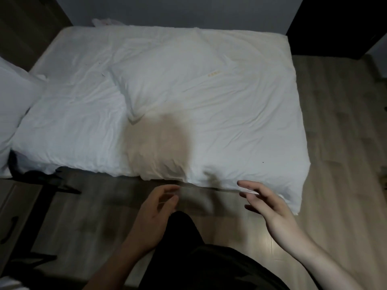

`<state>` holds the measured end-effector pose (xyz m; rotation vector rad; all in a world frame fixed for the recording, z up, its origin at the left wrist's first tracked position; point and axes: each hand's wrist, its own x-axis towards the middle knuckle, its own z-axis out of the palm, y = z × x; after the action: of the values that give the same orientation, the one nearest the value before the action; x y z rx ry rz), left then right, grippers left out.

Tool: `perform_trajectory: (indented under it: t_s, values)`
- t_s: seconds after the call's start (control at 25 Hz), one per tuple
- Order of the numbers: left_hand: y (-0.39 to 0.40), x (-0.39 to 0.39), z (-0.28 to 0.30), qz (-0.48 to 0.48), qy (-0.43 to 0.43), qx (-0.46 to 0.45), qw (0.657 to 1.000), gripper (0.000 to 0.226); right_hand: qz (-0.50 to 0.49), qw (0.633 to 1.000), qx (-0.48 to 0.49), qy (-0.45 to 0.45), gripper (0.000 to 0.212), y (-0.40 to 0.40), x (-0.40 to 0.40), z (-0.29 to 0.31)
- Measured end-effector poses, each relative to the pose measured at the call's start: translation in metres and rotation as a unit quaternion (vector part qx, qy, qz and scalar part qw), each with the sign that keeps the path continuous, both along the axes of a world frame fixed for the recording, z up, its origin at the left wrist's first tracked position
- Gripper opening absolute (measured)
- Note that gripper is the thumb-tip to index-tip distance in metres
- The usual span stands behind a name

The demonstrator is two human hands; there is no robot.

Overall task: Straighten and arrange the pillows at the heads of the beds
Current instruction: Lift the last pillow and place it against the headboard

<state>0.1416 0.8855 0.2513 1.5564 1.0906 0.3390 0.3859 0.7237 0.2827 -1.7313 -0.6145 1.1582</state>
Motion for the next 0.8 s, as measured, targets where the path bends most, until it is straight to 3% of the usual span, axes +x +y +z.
perform_trajectory:
  t_s: [0.24,0.4,0.6,0.8]
  values:
    - [-0.021,0.059,0.017,0.032,-0.01,0.015,0.999,0.02,0.029,0.999,0.013,0.021,0.035,0.004,0.067,0.016]
    - [0.003,0.123,-0.009,-0.001,0.023,-0.016,1.0,0.022,-0.007,1.0,0.005,0.009,0.04,0.009,0.114,0.002]
    - [0.025,0.213,-0.001,-0.039,-0.008,0.005,0.999,0.021,-0.038,0.999,-0.009,0.006,0.04,-0.006,0.178,0.001]
    - [0.02,0.274,-0.007,0.016,-0.007,-0.006,1.0,0.019,0.002,1.0,-0.016,0.011,0.042,0.013,0.256,-0.008]
